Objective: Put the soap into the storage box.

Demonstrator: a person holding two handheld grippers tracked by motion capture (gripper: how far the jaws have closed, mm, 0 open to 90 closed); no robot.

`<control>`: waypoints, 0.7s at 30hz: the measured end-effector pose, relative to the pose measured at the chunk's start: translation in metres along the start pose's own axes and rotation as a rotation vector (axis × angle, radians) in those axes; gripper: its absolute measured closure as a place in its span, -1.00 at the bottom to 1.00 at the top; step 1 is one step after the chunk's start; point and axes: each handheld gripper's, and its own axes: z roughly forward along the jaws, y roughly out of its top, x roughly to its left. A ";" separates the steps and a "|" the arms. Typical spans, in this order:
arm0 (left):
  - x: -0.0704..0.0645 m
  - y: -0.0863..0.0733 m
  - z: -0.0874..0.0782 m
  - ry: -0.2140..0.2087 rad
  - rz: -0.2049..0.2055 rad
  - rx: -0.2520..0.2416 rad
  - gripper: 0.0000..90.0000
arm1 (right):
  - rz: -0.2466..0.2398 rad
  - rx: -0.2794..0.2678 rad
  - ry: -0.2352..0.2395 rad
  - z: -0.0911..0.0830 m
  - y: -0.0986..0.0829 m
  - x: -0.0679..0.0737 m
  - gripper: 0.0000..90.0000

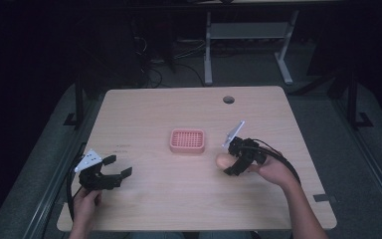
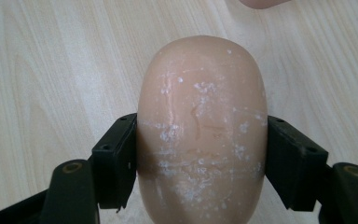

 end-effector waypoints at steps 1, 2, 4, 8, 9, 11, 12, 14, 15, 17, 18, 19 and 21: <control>0.000 0.000 0.000 0.000 -0.001 0.000 -0.68 | 0.000 0.005 -0.001 0.000 0.001 0.000 -0.29; 0.000 0.000 0.000 0.000 -0.001 0.000 -0.68 | 0.000 0.005 -0.001 0.000 0.001 0.000 -0.29; 0.000 0.000 0.000 -0.001 -0.002 0.002 -0.68 | -0.006 0.012 -0.004 -0.001 0.004 -0.002 -0.29; 0.000 0.000 -0.001 0.000 -0.001 -0.002 -0.68 | -0.010 0.007 -0.008 -0.004 0.010 -0.004 -0.29; 0.000 0.000 -0.001 -0.001 -0.001 -0.002 -0.68 | -0.011 0.005 -0.007 -0.004 0.012 -0.005 -0.29; 0.000 0.000 -0.001 -0.001 -0.001 -0.002 -0.68 | -0.017 0.007 -0.008 -0.005 0.015 -0.006 -0.29; 0.000 0.000 -0.001 -0.001 -0.001 -0.002 -0.68 | -0.019 0.009 -0.009 -0.006 0.017 -0.007 -0.29; 0.000 0.000 -0.001 -0.001 0.000 -0.001 -0.68 | -0.024 0.008 -0.011 -0.006 0.019 -0.008 -0.29; 0.000 0.000 -0.001 -0.002 -0.002 -0.002 -0.68 | -0.022 0.004 -0.012 -0.007 0.021 -0.008 -0.29; 0.000 0.000 -0.001 -0.001 0.000 -0.002 -0.68 | -0.019 -0.008 -0.002 -0.008 0.023 -0.010 -0.29; 0.000 0.000 -0.001 -0.001 -0.001 -0.003 -0.68 | -0.020 -0.007 -0.002 -0.008 0.024 -0.011 -0.29; 0.001 0.000 -0.001 -0.001 0.000 -0.002 -0.68 | -0.022 -0.005 -0.004 -0.008 0.025 -0.011 -0.29; 0.001 0.001 -0.001 -0.001 0.002 0.001 -0.68 | -0.026 -0.005 -0.006 -0.008 0.028 -0.013 -0.29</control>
